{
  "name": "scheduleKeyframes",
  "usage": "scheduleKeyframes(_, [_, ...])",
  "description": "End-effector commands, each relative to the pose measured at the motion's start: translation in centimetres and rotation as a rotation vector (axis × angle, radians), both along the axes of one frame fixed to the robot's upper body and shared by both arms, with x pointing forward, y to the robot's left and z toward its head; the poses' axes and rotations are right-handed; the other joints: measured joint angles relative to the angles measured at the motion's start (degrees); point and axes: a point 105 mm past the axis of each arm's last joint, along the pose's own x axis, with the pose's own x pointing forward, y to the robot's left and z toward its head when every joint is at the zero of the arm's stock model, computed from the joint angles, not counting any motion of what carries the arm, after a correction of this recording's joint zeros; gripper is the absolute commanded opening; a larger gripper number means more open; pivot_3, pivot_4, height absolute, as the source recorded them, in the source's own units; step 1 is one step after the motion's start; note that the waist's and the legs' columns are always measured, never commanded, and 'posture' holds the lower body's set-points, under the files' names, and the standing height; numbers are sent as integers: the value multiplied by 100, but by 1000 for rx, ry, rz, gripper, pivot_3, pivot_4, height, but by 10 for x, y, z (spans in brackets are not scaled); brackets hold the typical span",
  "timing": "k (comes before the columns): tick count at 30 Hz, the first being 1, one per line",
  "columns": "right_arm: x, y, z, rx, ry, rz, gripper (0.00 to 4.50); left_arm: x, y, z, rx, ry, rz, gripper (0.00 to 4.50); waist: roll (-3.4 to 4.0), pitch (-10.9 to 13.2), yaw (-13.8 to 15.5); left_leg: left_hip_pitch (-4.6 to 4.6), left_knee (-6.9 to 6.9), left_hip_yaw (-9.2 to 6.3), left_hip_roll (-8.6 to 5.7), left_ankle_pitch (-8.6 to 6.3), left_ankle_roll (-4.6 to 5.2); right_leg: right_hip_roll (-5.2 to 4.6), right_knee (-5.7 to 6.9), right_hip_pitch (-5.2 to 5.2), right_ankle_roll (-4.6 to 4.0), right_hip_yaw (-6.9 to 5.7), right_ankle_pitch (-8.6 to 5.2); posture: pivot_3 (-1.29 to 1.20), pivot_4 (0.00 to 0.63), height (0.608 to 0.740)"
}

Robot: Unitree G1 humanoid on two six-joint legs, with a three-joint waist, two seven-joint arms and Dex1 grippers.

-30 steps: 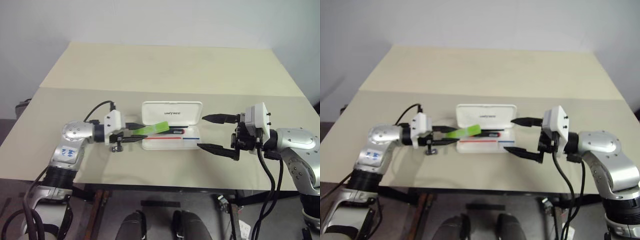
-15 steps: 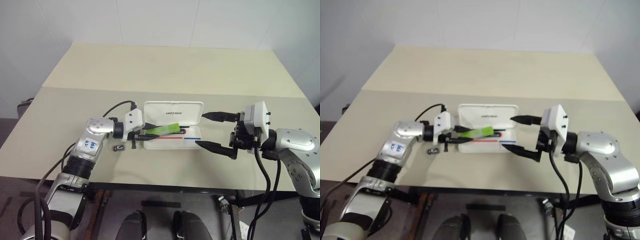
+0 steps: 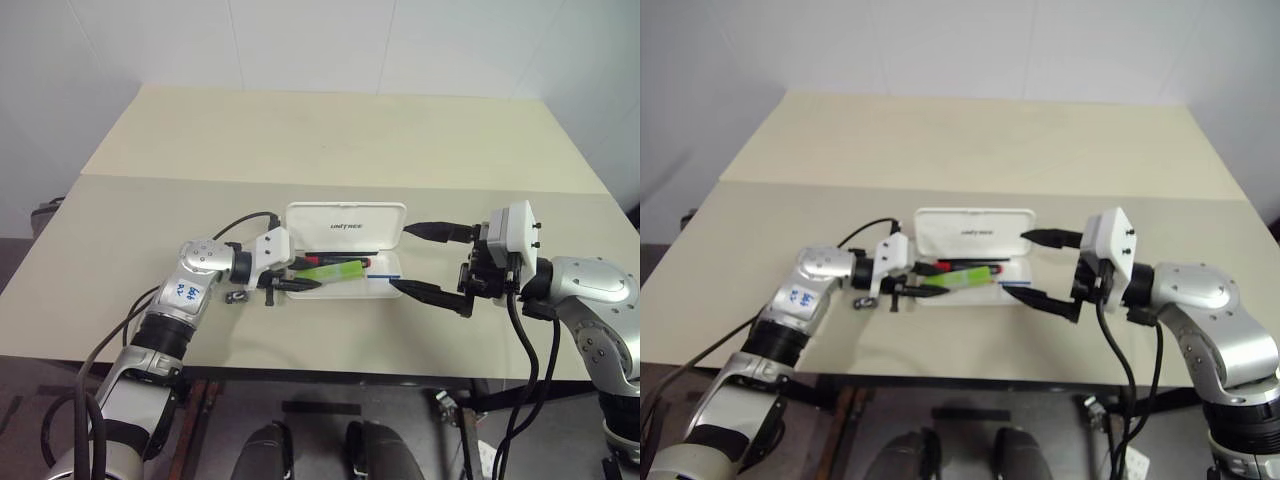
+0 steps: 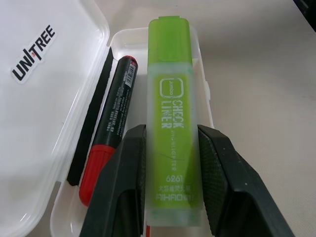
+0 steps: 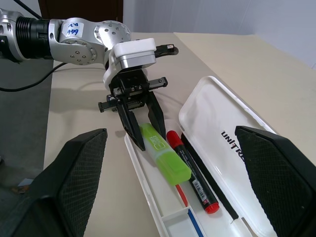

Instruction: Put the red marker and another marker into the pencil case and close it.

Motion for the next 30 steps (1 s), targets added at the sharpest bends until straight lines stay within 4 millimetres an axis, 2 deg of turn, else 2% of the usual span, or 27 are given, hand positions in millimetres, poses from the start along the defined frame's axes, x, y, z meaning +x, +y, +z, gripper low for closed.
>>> scheduleKeyframes(1, [-6, 5, 12, 15, -52, 22, 4398, 1, 3, 0, 28, -22, -16, 1061, 0, 0, -3, 0, 0, 0, 0, 0, 0, 0, 0, 0, 0, 0, 0, 0, 150, 740])
scheduleKeyframes(25, [-5, 6, 12, 16, -52, 22, 4398, 2, 4, 0, 26, -24, -20, 1061, 0, 0, -2, 0, 0, 0, 0, 0, 0, -1, 0, 0, 0, 0, 0, 0, 150, 740])
scheduleKeyframes(27, [-4, 10, 11, 27, -53, 32, 4398, 5, -5, 11, -9, -46, -34, 1803, 0, 0, -2, 0, 0, 0, 0, 0, 0, -1, 0, 0, 0, 0, 0, 0, 150, 740])
scheduleKeyframes(28, [-3, 11, 11, 30, -53, 36, 4398, 4, -7, 14, -18, -50, -45, 2030, 0, 0, -1, 0, 1, 0, 0, 0, 0, -1, 1, 0, 0, -1, 0, 0, 150, 740])
scheduleKeyframes(30, [-2, 12, 11, 32, -52, 40, 4398, 2, -7, 16, -25, -43, -55, 2030, 0, 0, 0, 0, 3, 0, 0, 0, 0, -1, 2, 0, 0, -1, 0, 0, 150, 740])
